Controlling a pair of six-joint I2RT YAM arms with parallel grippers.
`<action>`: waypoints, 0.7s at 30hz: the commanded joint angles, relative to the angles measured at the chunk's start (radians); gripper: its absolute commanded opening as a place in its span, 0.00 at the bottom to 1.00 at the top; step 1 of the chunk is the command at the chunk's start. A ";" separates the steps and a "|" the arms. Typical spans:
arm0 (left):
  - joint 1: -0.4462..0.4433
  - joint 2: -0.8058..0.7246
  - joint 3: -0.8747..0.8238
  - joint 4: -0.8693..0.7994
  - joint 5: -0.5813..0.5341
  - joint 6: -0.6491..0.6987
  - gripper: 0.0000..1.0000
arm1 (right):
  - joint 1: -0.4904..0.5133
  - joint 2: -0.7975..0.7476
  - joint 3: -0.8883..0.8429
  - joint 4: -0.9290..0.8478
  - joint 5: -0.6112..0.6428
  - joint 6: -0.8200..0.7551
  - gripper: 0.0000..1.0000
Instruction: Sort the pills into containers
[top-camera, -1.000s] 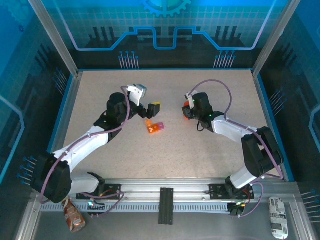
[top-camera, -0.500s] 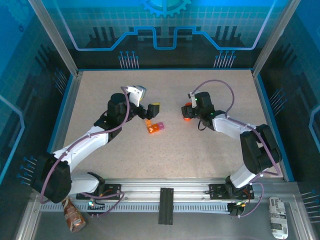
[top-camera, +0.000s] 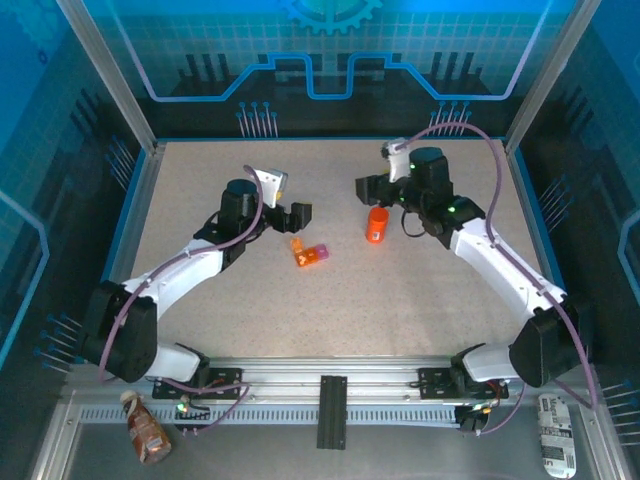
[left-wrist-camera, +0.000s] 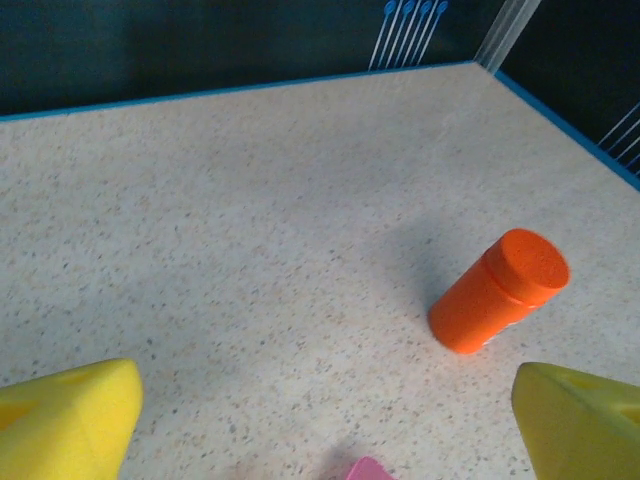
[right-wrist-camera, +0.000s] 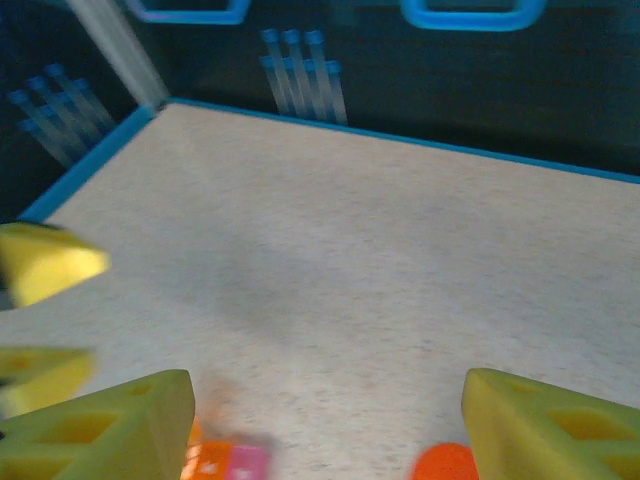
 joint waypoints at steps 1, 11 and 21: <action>0.029 0.034 0.059 -0.063 -0.020 -0.037 0.92 | 0.076 0.081 0.027 -0.128 -0.105 0.028 0.71; 0.085 0.128 0.136 -0.232 -0.046 -0.063 0.90 | 0.224 0.437 0.171 -0.249 -0.111 0.035 0.68; 0.093 0.181 0.151 -0.305 -0.049 -0.059 0.91 | 0.227 0.561 0.198 -0.249 -0.056 0.044 0.66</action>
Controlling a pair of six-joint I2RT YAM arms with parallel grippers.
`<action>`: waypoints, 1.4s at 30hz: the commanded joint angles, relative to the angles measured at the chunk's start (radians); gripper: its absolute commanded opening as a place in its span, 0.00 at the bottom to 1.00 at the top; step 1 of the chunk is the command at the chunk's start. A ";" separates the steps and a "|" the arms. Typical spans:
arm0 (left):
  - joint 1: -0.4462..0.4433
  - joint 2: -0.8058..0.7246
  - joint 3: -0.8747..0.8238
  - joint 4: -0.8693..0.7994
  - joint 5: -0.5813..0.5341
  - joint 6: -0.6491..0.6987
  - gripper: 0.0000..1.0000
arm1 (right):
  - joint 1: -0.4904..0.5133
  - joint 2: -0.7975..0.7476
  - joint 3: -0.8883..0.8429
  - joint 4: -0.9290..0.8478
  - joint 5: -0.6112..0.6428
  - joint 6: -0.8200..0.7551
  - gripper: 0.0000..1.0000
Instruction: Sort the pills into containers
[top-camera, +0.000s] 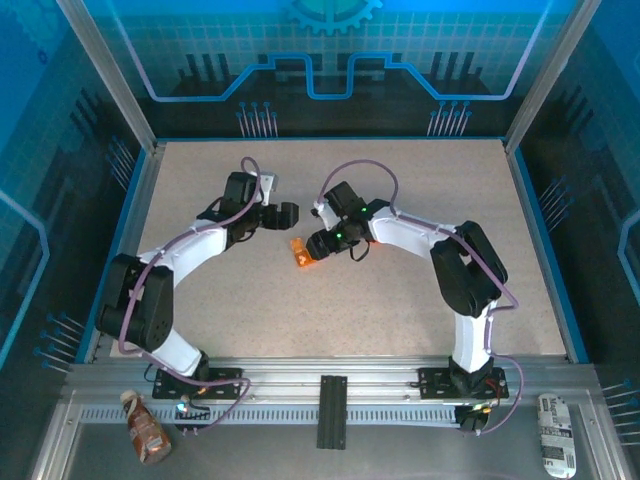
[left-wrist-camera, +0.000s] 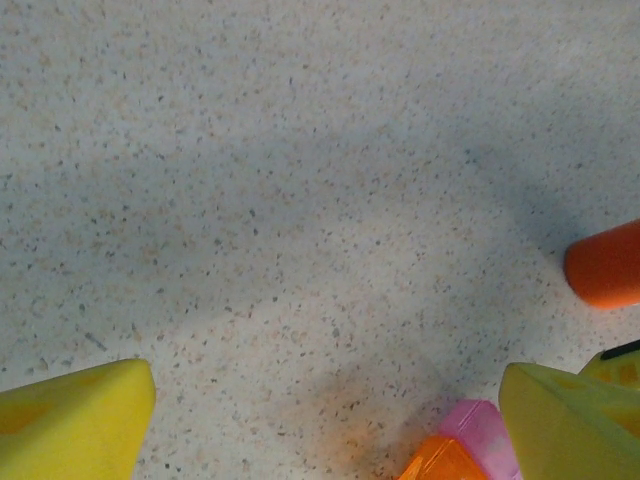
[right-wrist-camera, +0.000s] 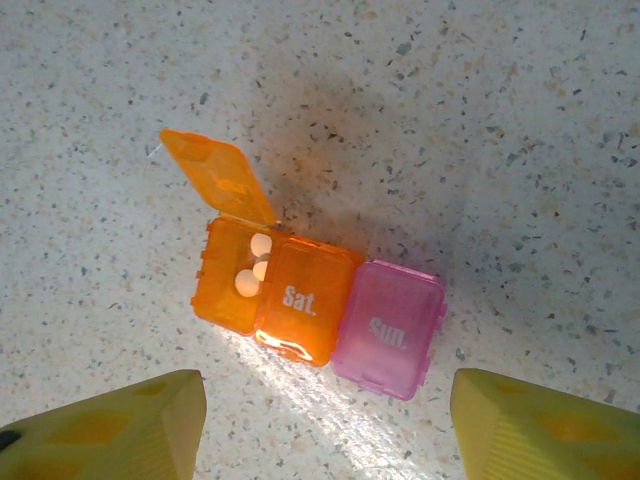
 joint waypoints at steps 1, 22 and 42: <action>0.011 0.019 0.033 -0.048 -0.008 -0.016 0.91 | 0.008 0.021 0.040 -0.018 0.022 0.020 0.66; 0.021 0.125 0.102 -0.172 0.056 -0.022 0.10 | 0.005 0.086 0.047 -0.018 0.049 0.034 0.63; 0.018 0.303 0.225 -0.288 0.144 -0.073 0.00 | 0.006 0.131 0.033 -0.036 0.110 0.034 0.61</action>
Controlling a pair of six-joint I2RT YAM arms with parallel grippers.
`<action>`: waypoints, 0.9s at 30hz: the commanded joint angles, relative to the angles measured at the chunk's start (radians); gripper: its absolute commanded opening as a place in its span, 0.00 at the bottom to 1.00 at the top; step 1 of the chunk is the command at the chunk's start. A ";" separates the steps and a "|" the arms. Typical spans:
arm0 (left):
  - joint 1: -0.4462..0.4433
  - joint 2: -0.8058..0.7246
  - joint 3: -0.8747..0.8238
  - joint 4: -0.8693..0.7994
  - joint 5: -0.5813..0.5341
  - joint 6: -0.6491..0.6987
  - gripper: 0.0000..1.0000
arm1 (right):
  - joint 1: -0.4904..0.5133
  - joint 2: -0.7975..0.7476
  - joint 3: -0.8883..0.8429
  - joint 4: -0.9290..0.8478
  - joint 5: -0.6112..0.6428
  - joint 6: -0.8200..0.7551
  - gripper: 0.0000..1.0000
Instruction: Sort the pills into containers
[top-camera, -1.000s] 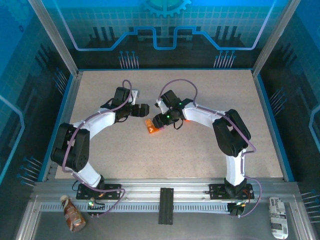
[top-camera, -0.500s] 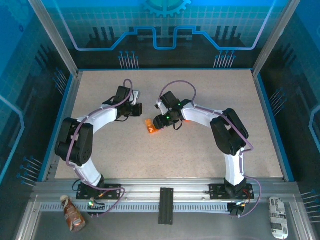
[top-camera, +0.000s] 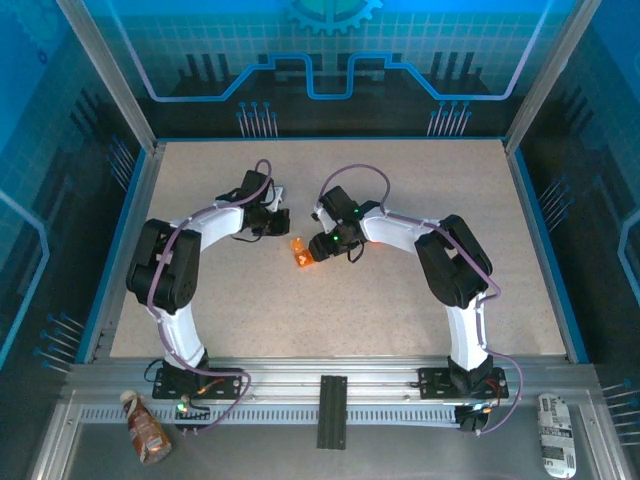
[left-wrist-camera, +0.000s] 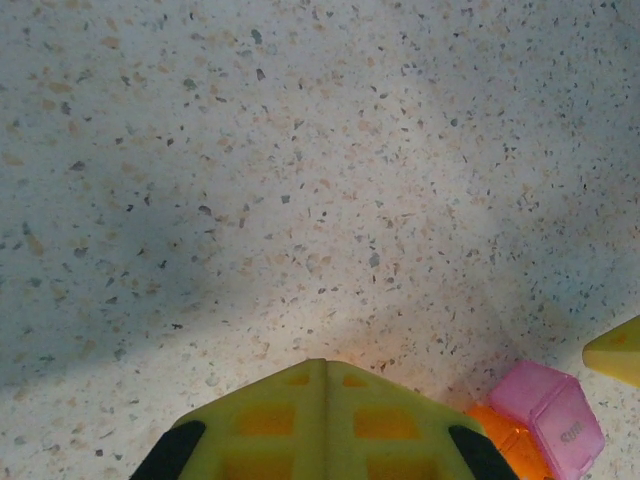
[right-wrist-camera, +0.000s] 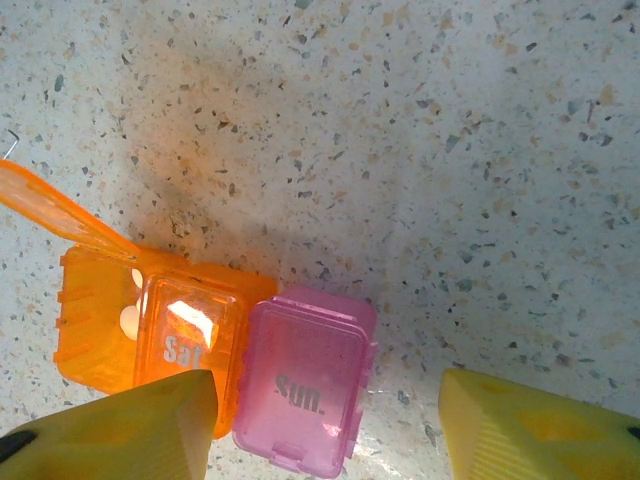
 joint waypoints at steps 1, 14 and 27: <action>0.003 0.027 0.030 -0.038 0.047 -0.022 0.00 | 0.006 0.027 -0.006 -0.028 0.030 0.012 0.61; -0.023 0.025 0.008 -0.036 0.106 -0.034 0.00 | 0.006 0.036 -0.016 -0.026 0.039 0.026 0.60; -0.069 -0.068 -0.038 -0.016 0.146 -0.062 0.01 | 0.008 0.051 -0.017 -0.029 0.042 0.030 0.60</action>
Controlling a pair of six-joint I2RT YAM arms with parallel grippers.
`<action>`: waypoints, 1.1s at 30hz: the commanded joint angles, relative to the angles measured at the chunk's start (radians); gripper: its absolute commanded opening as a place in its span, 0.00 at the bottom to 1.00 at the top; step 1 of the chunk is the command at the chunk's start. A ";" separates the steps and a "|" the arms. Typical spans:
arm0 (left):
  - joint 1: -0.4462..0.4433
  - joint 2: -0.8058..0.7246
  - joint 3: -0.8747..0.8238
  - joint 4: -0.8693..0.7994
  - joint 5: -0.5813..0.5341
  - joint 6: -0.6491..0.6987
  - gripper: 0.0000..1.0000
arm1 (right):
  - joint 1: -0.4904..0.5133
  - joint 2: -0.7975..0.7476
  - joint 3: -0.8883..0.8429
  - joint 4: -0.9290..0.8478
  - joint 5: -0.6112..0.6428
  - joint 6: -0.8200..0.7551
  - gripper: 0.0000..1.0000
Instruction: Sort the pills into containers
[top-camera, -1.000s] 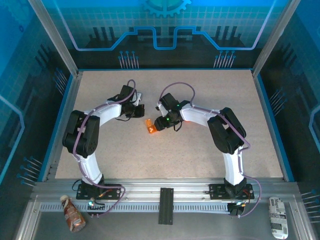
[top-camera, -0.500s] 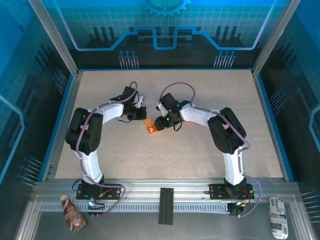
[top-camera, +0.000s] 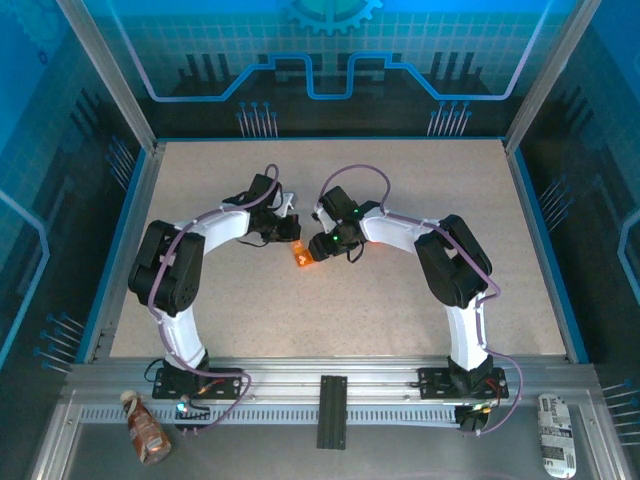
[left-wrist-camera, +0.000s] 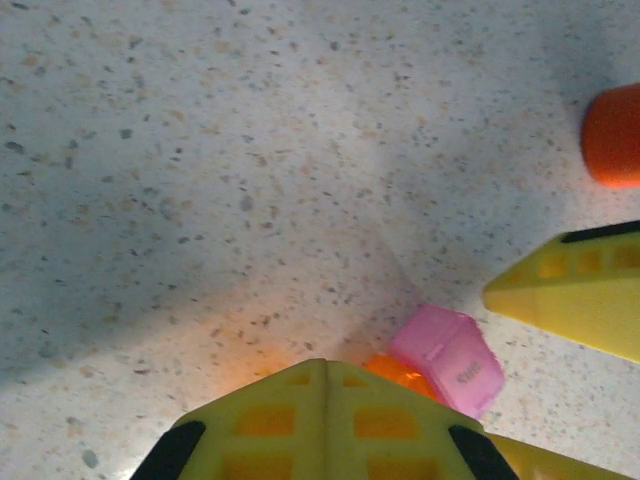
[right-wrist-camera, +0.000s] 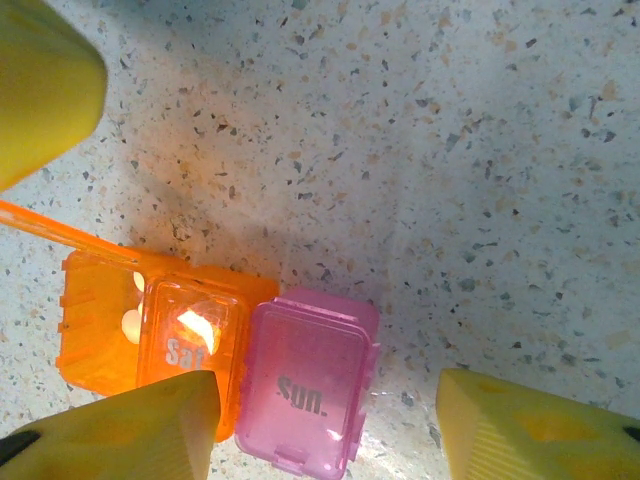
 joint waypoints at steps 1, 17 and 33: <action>-0.016 -0.056 -0.023 -0.004 0.038 -0.031 0.01 | 0.008 0.048 -0.016 -0.031 0.043 0.012 0.60; -0.056 -0.096 -0.085 0.014 0.065 -0.048 0.01 | 0.007 0.056 -0.011 -0.037 0.045 0.016 0.59; -0.100 -0.124 -0.184 0.068 0.062 -0.088 0.02 | 0.006 0.068 -0.002 -0.046 0.049 0.018 0.59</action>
